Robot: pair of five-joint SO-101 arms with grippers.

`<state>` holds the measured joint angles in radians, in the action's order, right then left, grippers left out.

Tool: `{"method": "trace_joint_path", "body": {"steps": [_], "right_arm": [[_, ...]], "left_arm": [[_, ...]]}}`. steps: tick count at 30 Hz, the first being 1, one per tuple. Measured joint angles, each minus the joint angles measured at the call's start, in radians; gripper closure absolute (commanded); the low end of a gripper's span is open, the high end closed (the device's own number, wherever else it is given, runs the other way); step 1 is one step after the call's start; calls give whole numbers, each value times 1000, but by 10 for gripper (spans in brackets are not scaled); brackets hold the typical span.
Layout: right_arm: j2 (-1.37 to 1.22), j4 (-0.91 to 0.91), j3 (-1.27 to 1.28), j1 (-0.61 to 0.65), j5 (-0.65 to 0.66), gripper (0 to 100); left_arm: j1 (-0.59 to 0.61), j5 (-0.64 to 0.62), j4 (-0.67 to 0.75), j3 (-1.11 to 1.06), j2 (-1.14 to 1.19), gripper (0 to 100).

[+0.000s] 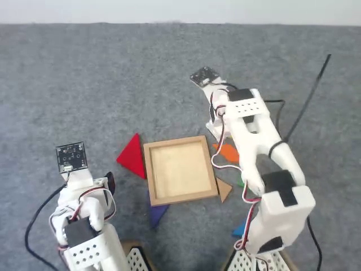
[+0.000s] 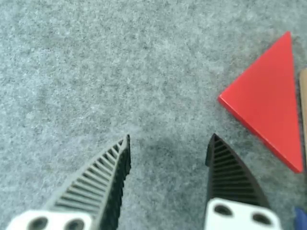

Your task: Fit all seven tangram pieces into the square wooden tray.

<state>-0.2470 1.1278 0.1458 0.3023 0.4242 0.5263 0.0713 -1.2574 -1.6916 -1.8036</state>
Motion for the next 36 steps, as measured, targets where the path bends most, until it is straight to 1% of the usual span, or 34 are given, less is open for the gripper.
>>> {"method": "trace_joint_path", "body": {"steps": [3, 9, 14, 19, 22, 27, 36], "right_arm": [[-71, -31, -69, 3, -28, 668], [-262, 75, -299, -23, -40, 545], [-324, 101, -374, -38, -41, 573], [-348, 104, -390, -37, -41, 572], [-348, 129, -390, -35, -71, 572], [-354, 175, -390, 28, -97, 573], [-364, 178, -390, 26, -115, 578]], "left_arm": [[0, 0, 0, 0, 0, 755], [0, 0, 0, 0, 0, 755], [0, 0, 0, 0, 0, 755], [0, 0, 0, 0, 0, 755], [0, 0, 0, 0, 0, 755], [0, 0, 0, 0, 0, 755], [0, 0, 0, 0, 0, 755]]}}
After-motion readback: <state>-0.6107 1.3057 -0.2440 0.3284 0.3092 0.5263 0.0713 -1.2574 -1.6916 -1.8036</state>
